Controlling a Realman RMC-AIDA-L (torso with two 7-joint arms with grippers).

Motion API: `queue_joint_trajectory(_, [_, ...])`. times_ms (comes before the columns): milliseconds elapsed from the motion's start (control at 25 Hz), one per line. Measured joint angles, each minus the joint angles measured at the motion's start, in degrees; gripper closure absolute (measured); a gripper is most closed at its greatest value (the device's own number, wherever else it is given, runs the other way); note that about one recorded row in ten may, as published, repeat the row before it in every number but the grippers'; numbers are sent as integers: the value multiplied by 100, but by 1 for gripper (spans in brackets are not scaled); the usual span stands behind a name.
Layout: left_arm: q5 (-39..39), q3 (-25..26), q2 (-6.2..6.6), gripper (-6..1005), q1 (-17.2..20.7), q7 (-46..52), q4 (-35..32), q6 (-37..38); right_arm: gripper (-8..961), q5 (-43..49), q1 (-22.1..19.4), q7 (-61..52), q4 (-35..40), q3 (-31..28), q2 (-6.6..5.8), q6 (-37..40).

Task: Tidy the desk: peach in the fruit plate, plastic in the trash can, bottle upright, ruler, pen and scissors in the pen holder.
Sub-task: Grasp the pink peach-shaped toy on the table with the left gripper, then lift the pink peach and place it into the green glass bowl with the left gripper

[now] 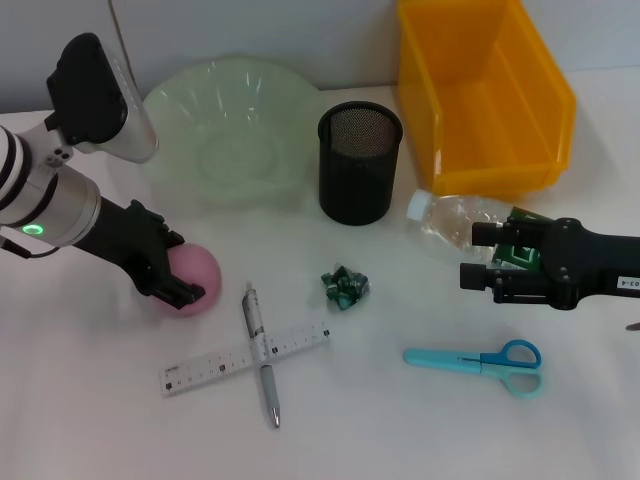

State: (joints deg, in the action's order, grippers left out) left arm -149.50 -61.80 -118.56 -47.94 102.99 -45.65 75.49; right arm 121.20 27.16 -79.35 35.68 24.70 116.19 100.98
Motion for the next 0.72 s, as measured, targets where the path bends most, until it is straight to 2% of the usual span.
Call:
queue_joint_trajectory(280, [36,36,2,311,8,17,-13,19,177,0,0,-2,0,-1,0,0])
queue_joint_trajectory(480, [68,96,14,526,7,22,-47,122,177,0,0,-2,0,-1,0,0])
queue_joint_trajectory(640, [98,215,16,555,3,-9,-66,264,177,7,-1,-2,0,-1,0,0])
queue_joint_trajectory(720, [246,428,31,570,5,-123,-157,497,177,10,-1,-2,0,-1,0,0])
